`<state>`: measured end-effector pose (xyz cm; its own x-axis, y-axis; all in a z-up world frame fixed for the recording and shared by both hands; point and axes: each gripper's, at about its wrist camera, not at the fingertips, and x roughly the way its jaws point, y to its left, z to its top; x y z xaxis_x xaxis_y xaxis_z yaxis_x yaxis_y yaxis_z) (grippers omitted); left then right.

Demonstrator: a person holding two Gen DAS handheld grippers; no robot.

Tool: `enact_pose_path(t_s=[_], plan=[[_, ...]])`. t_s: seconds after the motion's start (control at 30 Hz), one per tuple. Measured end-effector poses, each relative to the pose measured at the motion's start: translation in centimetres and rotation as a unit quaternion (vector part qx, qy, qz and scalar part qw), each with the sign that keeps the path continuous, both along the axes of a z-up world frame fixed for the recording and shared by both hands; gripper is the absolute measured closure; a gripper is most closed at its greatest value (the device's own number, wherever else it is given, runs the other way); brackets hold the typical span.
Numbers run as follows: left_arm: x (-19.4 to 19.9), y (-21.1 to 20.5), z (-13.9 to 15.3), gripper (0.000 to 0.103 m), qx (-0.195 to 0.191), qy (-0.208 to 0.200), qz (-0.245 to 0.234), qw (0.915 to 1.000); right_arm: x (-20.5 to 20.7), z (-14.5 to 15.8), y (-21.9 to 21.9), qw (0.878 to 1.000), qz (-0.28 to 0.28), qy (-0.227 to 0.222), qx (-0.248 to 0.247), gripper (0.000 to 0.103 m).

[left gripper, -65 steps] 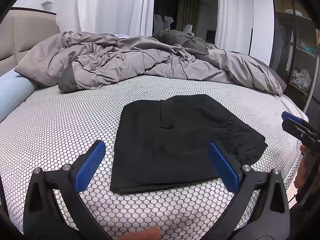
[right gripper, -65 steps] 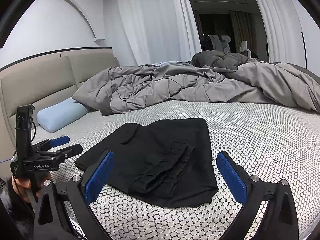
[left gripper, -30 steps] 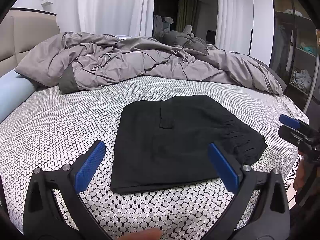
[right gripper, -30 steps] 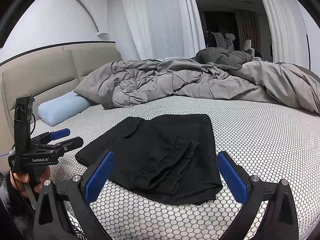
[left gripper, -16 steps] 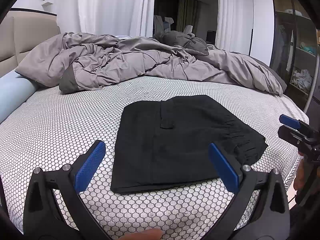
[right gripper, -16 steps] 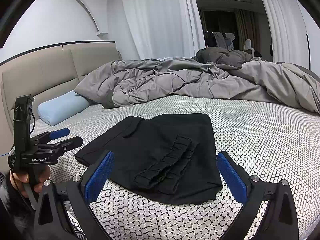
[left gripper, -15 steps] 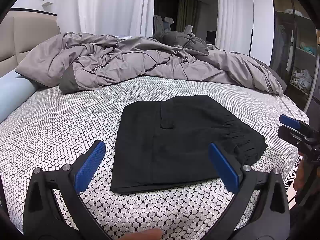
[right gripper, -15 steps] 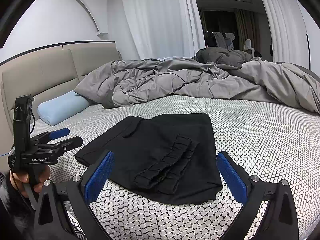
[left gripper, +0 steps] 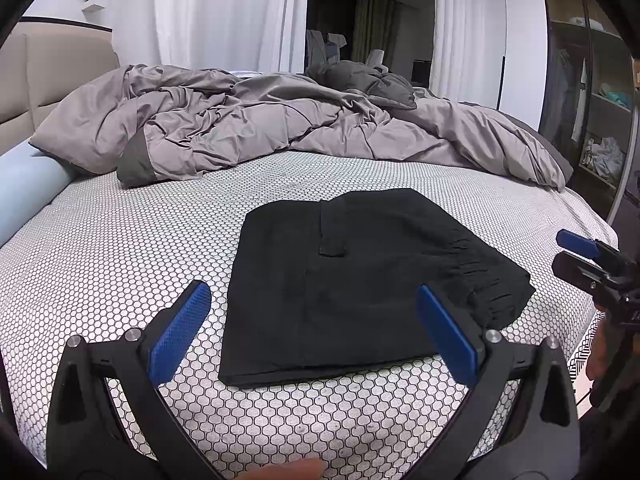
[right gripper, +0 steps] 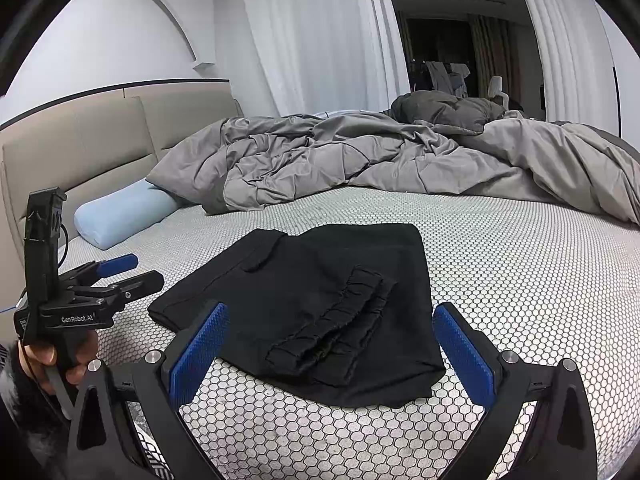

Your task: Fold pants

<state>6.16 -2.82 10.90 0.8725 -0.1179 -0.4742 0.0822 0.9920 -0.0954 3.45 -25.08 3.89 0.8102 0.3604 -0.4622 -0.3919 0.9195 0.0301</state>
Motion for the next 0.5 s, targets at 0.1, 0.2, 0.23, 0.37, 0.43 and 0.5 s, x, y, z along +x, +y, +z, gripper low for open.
enact_pose_path(t_s=[0.1,0.2,0.23,0.37,0.43,0.5], plan=[[-0.03,-0.15,0.00,0.001,0.000,0.000,0.001,1.0000,0.22,0.00,-0.12,1.000,-0.001,0.002,0.000,0.000],[0.02,0.07,-0.01,0.001,0.000,0.000,0.001,1.0000,0.21,0.02,-0.14,1.000,0.000,0.002,-0.001,0.000],[0.07,0.16,-0.06,0.001,-0.001,0.000,0.001,1.0000,0.22,0.02,-0.16,1.000,0.000,0.002,-0.001,0.000],[0.11,0.48,-0.01,0.001,0.001,-0.002,-0.002,1.0000,0.26,0.02,-0.25,1.000,0.001,0.002,-0.001,0.000],[0.17,0.57,-0.01,0.001,0.004,-0.002,-0.003,1.0000,0.36,0.03,-0.29,1.000,0.000,0.004,-0.001,0.000],[0.22,0.73,-0.01,0.001,0.004,0.000,-0.005,1.0000,0.32,0.05,-0.32,1.000,0.000,0.004,0.000,0.000]])
